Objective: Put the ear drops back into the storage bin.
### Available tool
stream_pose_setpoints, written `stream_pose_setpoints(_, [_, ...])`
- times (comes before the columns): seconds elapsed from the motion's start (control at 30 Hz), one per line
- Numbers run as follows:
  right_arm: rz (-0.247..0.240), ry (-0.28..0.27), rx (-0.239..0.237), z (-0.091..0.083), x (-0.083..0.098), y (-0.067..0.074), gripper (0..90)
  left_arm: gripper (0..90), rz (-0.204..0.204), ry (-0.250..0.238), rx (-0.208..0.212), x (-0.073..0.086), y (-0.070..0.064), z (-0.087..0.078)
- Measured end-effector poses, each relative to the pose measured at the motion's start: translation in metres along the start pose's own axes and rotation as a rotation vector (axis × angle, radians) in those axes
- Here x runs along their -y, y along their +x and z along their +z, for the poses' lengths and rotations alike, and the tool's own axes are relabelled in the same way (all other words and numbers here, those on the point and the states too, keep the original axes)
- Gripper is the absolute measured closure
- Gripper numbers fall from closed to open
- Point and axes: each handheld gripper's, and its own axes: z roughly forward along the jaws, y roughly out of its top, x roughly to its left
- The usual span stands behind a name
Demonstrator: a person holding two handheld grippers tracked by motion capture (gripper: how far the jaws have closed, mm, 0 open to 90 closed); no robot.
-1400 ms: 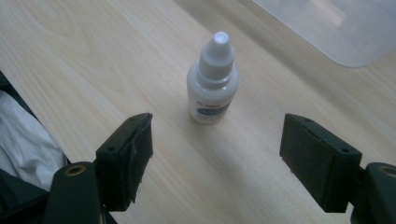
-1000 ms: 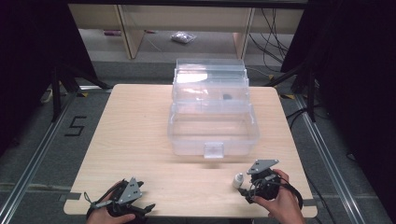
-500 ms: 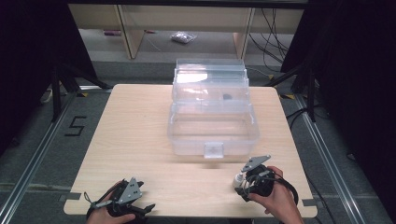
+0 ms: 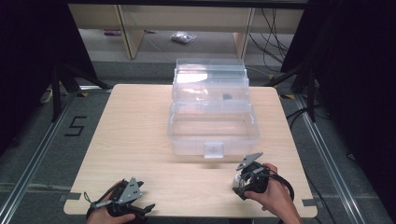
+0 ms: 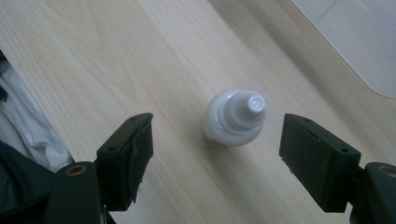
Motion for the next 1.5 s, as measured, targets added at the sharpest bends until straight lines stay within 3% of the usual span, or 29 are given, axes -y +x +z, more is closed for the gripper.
stream_pose_setpoints(0.07, [0.017,0.005,-0.004,0.001,0.0,0.002,26.9,16.2,-0.002,0.001,-0.001,0.0,0.0,0.0])
stream_pose_setpoints(0.1, [-0.002,0.003,0.0,0.001,-0.001,0.001,27.0,16.2,-0.004,0.0,0.002,0.0,0.0,0.0])
stream_pose_setpoints(0.13, [0.002,0.012,-0.006,0.001,-0.002,0.001,27.0,16.3,-0.024,0.0,0.006,0.001,-0.002,0.0])
stream_pose_setpoints(0.5, [0.001,0.051,-0.001,0.01,-0.009,-0.005,32.2,16.3,-0.021,0.001,0.005,0.001,-0.001,0.0])
stream_pose_setpoints(0.53, [-0.015,0.051,-0.008,0.011,-0.01,-0.006,33.1,16.3,-0.021,0.001,0.005,0.0,-0.001,0.0])
stream_pose_setpoints(0.63, [0.001,0.068,-0.002,0.013,-0.012,-0.005,35.1,16.2,-0.012,0.003,0.002,0.0,-0.001,0.0])
stream_pose_setpoints(0.67, [-0.026,0.078,0.004,0.014,-0.014,-0.007,37.1,16.3,0.0,0.001,-0.001,0.0,0.0,0.0])
stream_pose_setpoints(0.73, [-0.013,0.094,0.004,0.014,-0.015,-0.006,38.1,16.2,0.0,0.001,0.001,0.0,0.0,0.0])
stream_pose_setpoints(0.77, [-0.036,0.092,0.005,0.015,-0.016,-0.007,38.7,16.2,0.0,0.002,-0.001,0.0,0.0,0.0])
stream_pose_setpoints(0.8, [-0.038,0.106,0.005,0.016,-0.017,-0.007,40.4,16.2,-0.015,0.0,0.004,0.0,-0.001,0.0])
stream_pose_setpoints(0.97, [-0.048,0.125,0.021,0.019,-0.021,-0.008,44.0,16.3,-0.019,0.001,0.006,0.0,-0.001,0.0])
stream_pose_setpoints(1.0, [-0.072,0.127,0.019,0.02,-0.022,-0.009,44.8,16.3,-0.019,0.0,0.006,0.0,-0.001,0.0])
stream_pose_setpoints(1.1, [-0.056,0.138,0.023,0.021,-0.022,-0.007,46.0,16.3,-0.022,0.0,0.007,0.0,-0.001,0.0])
stream_pose_setpoints(1.4, [-0.102,0.171,0.011,0.025,-0.028,-0.007,53.9,16.3,-0.022,-0.001,0.008,0.0,-0.001,0.0])
stream_pose_setpoints(1.5, [-0.091,0.187,0.016,0.025,-0.028,-0.006,55.8,16.2,-0.02,-0.001,0.008,0.0,-0.001,0.0])
